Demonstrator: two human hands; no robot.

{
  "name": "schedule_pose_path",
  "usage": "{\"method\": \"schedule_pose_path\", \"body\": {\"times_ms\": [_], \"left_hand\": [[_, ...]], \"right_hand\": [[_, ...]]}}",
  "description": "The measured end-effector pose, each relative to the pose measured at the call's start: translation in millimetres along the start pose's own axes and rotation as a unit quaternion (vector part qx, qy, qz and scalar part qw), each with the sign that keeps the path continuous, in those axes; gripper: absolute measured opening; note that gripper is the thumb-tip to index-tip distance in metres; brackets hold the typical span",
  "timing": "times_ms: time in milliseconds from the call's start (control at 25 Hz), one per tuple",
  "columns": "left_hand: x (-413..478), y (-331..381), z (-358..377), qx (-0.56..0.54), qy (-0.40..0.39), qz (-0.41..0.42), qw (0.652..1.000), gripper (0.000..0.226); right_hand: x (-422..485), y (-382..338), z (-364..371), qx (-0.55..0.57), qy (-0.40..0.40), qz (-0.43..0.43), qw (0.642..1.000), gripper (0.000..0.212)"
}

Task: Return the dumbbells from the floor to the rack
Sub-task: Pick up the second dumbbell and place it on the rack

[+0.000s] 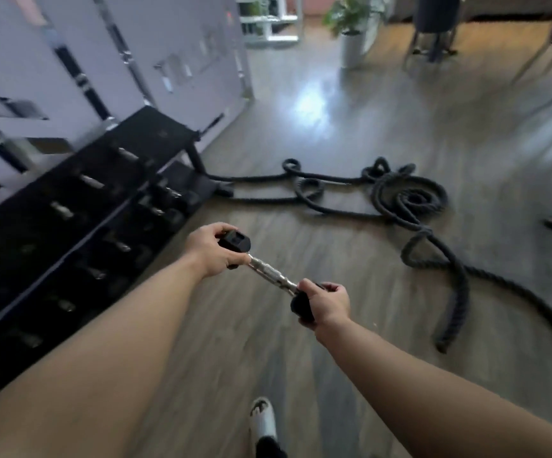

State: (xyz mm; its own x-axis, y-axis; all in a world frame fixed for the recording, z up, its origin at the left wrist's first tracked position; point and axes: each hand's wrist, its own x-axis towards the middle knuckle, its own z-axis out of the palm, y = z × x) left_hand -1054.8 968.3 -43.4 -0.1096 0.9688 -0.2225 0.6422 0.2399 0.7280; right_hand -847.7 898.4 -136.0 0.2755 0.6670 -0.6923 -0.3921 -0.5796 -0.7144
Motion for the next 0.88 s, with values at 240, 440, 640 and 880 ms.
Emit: {"method": "schedule_pose_path", "body": {"times_ms": [240, 440, 640, 880], "left_hand": [[-15, -125, -176, 0.052, 0.089, -0.003, 0.995, 0.070], [0, -220, -321, 0.111, 0.109, 0.013, 0.988, 0.080], [13, -292, -435, 0.141, 0.122, -0.009, 0.982, 0.083], [51, -371, -516, 0.152, 0.172, -0.026, 0.973, 0.079]], "right_hand": [[-62, 75, 186, -0.011, -0.074, 0.029, 0.997, 0.050], [-110, 143, 355, 0.004, -0.086, 0.063, 0.994, 0.056], [-159, 184, 487, 0.012, -0.051, 0.069, 0.996, 0.077], [-163, 216, 609, -0.012, -0.071, 0.075, 0.995, 0.069]]}}
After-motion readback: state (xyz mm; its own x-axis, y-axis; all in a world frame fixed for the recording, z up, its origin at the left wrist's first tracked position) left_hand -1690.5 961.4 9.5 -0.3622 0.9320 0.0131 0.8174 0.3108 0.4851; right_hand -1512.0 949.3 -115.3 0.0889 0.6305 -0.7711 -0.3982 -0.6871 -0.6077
